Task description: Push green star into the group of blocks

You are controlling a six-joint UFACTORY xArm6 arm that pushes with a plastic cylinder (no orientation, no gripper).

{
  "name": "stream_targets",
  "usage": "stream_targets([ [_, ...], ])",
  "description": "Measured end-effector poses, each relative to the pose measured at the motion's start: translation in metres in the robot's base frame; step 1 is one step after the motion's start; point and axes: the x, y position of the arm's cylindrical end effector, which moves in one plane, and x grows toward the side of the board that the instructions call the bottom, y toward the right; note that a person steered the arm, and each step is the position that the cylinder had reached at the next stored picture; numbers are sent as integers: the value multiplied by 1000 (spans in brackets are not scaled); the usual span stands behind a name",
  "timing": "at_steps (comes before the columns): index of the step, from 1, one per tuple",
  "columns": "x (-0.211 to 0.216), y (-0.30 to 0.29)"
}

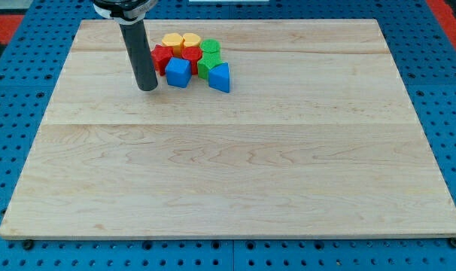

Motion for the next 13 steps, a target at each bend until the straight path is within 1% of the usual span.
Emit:
stream_targets([
  [1, 0, 0],
  [2, 17, 0],
  [3, 56, 7],
  [4, 56, 100],
  [5, 48, 144],
  [7, 27, 137],
  [8, 5, 160],
  [9, -29, 183],
  [10, -45, 148],
  [11, -43, 111],
  [12, -30, 108],
  [13, -30, 111],
])
